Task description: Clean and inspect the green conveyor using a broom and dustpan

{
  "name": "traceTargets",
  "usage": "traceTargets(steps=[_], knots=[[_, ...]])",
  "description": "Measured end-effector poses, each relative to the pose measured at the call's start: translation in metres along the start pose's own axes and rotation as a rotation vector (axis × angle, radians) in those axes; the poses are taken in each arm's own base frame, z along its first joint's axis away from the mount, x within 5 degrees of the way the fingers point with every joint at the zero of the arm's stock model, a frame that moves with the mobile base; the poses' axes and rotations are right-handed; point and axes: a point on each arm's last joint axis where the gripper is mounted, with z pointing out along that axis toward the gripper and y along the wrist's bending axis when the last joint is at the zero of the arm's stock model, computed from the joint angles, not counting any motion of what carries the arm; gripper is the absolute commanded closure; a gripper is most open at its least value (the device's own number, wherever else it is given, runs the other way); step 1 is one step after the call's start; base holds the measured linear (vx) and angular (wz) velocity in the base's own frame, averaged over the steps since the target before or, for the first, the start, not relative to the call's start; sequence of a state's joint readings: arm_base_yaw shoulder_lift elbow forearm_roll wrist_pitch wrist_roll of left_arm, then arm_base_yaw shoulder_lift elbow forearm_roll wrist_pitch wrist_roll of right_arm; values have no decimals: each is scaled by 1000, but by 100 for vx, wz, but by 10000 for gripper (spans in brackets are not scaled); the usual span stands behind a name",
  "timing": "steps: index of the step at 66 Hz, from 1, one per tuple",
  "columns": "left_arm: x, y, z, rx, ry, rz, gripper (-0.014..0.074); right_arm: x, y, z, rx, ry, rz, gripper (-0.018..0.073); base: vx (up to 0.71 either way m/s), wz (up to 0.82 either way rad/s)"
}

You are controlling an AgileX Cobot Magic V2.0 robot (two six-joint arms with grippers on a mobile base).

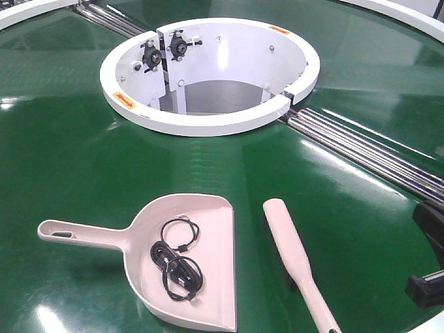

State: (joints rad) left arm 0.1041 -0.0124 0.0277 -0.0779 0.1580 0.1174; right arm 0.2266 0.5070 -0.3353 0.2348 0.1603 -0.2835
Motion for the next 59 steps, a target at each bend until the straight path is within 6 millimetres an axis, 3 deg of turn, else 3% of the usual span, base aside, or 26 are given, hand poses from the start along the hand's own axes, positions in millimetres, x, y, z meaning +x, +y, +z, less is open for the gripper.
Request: traceTargets(steps=[45, 59], knots=[[0, 0, 0, 0, -1, 0, 619, -1, -1, 0, 14, -21, -49, 565, 0, 0], [0, 0, 0, 0, -3, 0, 619, 22, -13, -9, 152, -79, 69, 565, 0, 0]])
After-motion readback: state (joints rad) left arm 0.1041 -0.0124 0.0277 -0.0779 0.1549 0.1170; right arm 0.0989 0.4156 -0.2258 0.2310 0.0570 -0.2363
